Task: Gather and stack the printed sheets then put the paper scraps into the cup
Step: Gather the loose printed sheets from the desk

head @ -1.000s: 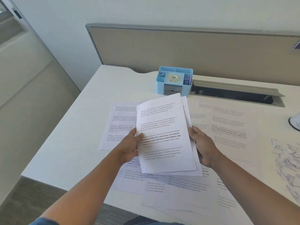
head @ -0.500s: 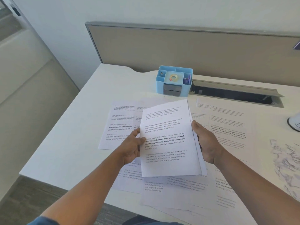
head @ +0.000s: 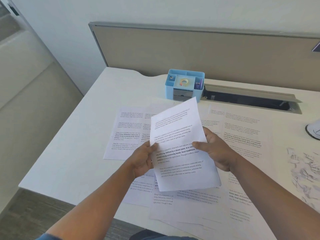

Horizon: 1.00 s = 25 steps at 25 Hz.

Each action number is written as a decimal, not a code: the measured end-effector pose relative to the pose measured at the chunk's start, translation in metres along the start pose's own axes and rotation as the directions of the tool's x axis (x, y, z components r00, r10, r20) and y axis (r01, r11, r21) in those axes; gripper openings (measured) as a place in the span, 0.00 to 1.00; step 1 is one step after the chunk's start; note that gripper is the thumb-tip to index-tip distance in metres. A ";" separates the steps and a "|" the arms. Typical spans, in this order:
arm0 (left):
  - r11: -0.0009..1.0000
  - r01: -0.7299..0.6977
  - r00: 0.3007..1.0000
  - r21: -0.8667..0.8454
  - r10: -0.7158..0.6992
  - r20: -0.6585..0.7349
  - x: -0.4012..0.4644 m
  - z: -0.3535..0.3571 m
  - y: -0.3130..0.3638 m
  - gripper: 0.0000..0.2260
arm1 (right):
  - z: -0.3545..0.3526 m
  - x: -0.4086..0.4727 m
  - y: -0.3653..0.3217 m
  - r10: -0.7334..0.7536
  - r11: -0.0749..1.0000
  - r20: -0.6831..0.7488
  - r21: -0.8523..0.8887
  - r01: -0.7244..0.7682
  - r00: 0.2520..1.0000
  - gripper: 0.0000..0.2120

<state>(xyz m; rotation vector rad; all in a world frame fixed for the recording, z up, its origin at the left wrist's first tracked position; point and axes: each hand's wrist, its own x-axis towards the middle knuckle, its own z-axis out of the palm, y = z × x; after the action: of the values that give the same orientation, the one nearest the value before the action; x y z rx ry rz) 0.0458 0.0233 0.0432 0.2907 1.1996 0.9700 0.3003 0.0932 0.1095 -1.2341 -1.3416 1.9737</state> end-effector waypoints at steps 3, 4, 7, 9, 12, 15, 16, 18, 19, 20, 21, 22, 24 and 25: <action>0.999 -0.018 1.000 -0.039 0.018 0.008 0.000 0.002 0.000 0.13 | 0.007 -0.004 -0.008 0.004 1.000 0.053 0.010 -0.005 0.999 0.18; 0.998 -0.020 1.000 -0.054 0.020 0.002 0.000 0.003 -0.001 0.13 | 0.011 -0.005 -0.012 0.005 1.000 0.051 0.026 -0.006 0.999 0.16; 0.996 -0.023 0.999 -0.089 0.020 -0.033 0.002 0.005 -0.006 0.13 | 0.016 -0.003 -0.022 0.009 0.998 -0.036 0.069 -0.006 0.999 0.13; 0.995 -0.031 0.998 -0.099 0.026 -0.058 0.002 0.005 -0.007 0.13 | 0.012 -0.001 -0.024 0.001 1.000 -0.074 -0.016 -0.003 0.997 0.13; 0.995 -0.051 0.994 -0.086 0.043 -0.100 0.002 0.003 -0.005 0.12 | 0.004 0.000 -0.018 0.006 0.988 -0.091 -0.153 -0.020 0.996 0.10; 0.996 -0.081 0.988 -0.048 0.074 -0.136 0.003 -0.002 -0.001 0.12 | -0.001 0.003 -0.007 -0.003 0.992 -0.185 -0.126 -0.021 0.983 0.06; 0.995 -0.097 0.986 -0.037 0.090 -0.143 0.003 -0.003 0.001 0.12 | -0.003 0.003 -0.005 -0.010 0.994 -0.227 -0.110 -0.016 0.974 0.05; 0.991 -0.131 0.980 -0.011 0.128 -0.153 0.003 -0.004 0.006 0.12 | -0.007 0.004 -0.003 -0.023 0.990 -0.301 -0.143 -0.021 0.953 0.03; 0.989 -0.146 0.976 0.005 0.144 -0.163 0.002 -0.004 0.009 0.11 | -0.010 0.005 -0.002 -0.022 0.984 -0.330 -0.174 -0.037 0.944 0.04; 0.987 -0.159 0.971 0.019 0.160 -0.178 0.002 -0.004 0.012 0.10 | -0.015 0.006 -0.001 -0.021 0.977 -0.362 -0.204 -0.057 0.932 0.04; 0.984 -0.175 0.964 0.035 0.178 -0.197 0.002 -0.006 0.014 0.10 | -0.019 0.006 -0.001 -0.023 0.969 -0.398 -0.236 -0.078 0.917 0.04; 0.980 -0.191 0.955 0.054 0.198 -0.218 0.002 -0.008 0.015 0.10 | -0.023 0.006 -0.001 -0.037 0.954 -0.439 -0.283 -0.099 0.898 0.05; 0.971 -0.219 0.935 0.098 0.238 -0.264 0.002 -0.012 0.018 0.10 | -0.034 0.006 -0.001 -0.110 0.885 -0.500 -0.442 -0.144 0.859 0.06; 0.966 -0.229 0.923 0.122 0.255 -0.288 0.002 -0.015 0.019 0.10 | -0.039 0.005 -0.003 -0.161 0.832 -0.513 -0.530 -0.163 0.843 0.08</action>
<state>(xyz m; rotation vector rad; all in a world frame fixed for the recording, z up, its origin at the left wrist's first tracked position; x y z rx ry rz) 0.0240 0.0317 0.0486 0.3753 1.5133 1.2113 0.3310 0.1172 0.1050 -1.8755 -1.6355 1.0804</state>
